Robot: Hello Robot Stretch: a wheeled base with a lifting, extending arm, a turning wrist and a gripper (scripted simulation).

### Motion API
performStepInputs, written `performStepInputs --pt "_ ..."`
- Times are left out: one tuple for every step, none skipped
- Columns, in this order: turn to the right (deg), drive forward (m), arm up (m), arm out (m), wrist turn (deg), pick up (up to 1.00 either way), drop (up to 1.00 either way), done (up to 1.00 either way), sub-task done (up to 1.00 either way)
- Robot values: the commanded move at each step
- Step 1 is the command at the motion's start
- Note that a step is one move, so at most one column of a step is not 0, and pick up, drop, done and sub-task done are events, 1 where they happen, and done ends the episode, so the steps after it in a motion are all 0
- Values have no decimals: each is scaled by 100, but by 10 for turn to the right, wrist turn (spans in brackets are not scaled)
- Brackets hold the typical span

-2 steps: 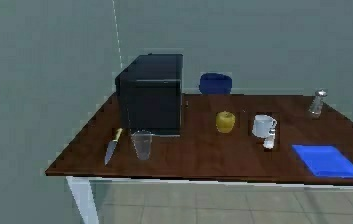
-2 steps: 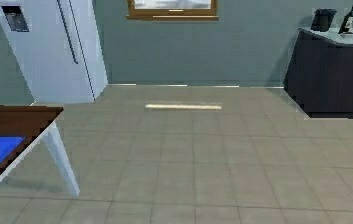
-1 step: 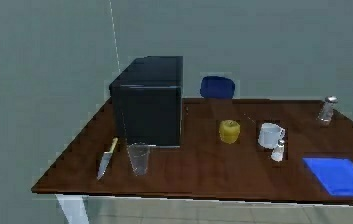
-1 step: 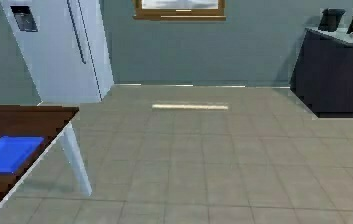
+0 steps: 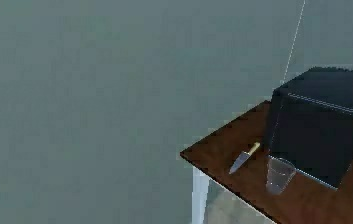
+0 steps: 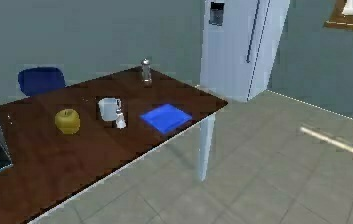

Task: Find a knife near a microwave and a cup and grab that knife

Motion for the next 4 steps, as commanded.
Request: performStepInputs --pt "-450 0 0 0 0 0 0 0 0" --pt "-210 0 0 0 0 0 0 0 0" --pt "0 0 50 0 0 0 0 0 0" --pt "0 0 38 0 0 0 0 0 0"
